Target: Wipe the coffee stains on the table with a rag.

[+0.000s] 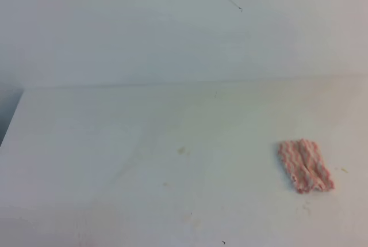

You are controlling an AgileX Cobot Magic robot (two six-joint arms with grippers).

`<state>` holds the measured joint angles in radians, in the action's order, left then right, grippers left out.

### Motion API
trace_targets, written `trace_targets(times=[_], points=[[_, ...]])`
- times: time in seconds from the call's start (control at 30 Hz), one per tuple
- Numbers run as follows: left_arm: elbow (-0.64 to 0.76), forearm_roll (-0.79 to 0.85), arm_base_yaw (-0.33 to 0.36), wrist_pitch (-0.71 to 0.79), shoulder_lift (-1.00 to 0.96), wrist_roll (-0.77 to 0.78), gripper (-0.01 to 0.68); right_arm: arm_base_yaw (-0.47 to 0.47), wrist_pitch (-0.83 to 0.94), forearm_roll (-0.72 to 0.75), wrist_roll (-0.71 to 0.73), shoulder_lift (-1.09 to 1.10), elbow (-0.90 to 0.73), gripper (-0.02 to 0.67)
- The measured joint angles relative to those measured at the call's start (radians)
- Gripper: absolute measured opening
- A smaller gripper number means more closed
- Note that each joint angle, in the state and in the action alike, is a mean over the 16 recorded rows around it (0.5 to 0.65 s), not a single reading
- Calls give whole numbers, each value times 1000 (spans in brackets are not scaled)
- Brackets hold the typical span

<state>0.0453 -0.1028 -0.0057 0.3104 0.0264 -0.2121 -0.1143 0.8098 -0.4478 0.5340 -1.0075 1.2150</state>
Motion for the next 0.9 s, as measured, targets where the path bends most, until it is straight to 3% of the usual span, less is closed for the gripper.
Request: trace_targets(times=[0.23, 0.43, 0.9], points=[[0, 0, 0, 0, 0, 0, -1, 26, -57, 140, 9, 247, -33, -4], [0, 0, 0, 0, 0, 0, -1, 56, -168, 224, -16, 402, -154, -4], [0, 0, 0, 0, -2, 0, -1, 149, -492, 249, -217, 794, -835, -4]])
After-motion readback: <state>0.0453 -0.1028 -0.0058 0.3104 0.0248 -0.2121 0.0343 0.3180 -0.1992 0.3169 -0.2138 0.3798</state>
